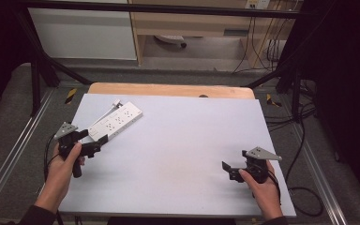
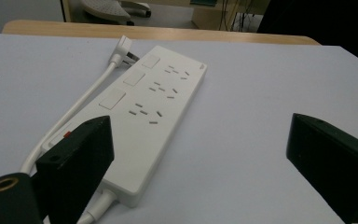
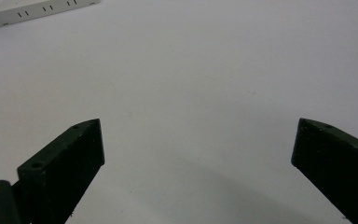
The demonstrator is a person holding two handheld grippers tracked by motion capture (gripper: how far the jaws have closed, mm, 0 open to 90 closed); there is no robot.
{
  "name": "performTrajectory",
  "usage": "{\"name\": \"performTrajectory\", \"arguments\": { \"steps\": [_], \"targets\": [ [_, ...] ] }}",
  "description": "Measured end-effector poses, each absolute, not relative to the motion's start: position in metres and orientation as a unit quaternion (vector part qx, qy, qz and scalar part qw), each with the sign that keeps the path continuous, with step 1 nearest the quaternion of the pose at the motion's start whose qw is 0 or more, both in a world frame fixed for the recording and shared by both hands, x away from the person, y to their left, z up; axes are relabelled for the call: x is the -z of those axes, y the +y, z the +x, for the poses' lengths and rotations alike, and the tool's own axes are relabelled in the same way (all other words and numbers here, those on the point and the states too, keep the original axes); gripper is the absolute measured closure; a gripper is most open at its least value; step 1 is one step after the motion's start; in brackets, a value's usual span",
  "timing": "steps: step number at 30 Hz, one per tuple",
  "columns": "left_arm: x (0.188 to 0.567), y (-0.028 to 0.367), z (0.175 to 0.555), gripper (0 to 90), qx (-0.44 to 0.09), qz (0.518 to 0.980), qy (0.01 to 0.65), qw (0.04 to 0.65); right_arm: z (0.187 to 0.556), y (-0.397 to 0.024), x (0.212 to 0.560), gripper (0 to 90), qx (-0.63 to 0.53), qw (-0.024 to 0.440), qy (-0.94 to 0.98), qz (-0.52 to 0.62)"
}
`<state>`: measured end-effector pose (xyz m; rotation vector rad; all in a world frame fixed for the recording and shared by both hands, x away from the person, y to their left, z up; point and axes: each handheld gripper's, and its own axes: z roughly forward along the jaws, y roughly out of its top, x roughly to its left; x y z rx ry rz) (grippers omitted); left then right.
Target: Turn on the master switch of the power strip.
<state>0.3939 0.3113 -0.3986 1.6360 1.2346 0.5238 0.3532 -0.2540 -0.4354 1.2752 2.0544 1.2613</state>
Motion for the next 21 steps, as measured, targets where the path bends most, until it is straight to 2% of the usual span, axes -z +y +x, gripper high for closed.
{"name": "performTrajectory", "arguments": {
  "steps": [21],
  "targets": [
    [0.405, 0.319, 0.361, 7.0, -0.205, 0.678, 0.504, 0.495, 0.353, -0.255, 0.435, 2.9, -0.453, 0.204, 0.737, 0.458]
  ]
}}
